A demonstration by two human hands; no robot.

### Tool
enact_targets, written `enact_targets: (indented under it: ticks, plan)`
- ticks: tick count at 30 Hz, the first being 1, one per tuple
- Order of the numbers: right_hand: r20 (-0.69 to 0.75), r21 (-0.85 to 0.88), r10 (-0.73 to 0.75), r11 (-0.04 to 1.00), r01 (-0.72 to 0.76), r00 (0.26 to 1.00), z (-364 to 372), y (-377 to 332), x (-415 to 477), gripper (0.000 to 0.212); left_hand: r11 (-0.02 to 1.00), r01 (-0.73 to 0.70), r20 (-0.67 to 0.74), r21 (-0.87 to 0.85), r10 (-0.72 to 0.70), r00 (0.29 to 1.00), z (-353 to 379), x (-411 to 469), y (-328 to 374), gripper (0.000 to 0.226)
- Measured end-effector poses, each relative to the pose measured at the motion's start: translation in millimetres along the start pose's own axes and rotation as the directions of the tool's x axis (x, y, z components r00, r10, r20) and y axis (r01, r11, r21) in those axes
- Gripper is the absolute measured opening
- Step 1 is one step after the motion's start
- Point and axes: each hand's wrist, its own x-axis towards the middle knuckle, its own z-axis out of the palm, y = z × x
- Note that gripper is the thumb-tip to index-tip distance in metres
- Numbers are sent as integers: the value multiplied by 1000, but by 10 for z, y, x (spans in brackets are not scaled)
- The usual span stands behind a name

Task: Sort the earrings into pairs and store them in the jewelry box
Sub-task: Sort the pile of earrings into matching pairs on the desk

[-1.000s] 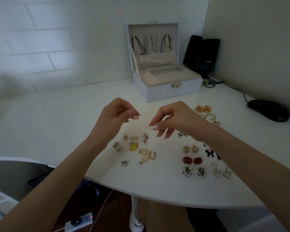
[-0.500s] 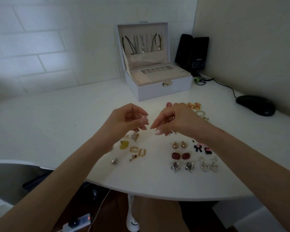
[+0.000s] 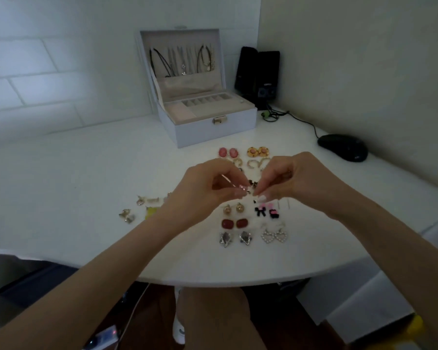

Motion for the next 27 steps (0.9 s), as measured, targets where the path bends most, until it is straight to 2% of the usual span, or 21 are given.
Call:
enact_targets:
  ticks: [3, 9, 15, 18, 22, 27]
  plan:
    - [-49, -18, -1, 1000, 0, 999, -146, 85, -167, 24, 1000, 17, 22, -8, -17, 1000, 184, 24, 81, 16]
    - [-88, -64, 111, 991, -117, 990, -298, 250, -434, 33, 994, -41, 111, 102, 29, 993, 497, 85, 207, 11]
    - [-117, -102, 166, 979, -178, 979, -322, 353, -563, 26, 969, -123, 352, 215, 40, 935, 683, 151, 272, 4]
    - [-108, -154, 194, 966, -210, 975, -315, 405, -562, 26, 941, -163, 409, 296, 29, 912, 758, 202, 298, 6]
    - [-135, -166, 196, 962, -217, 971, -282, 480, -526, 34, 895, -221, 425, 387, 39, 904, 821, 270, 328, 8]
    - [-187, -149, 187, 965, -216, 964, -262, 559, -472, 35, 838, -246, 367, 488, 58, 928, 872, 306, 300, 12]
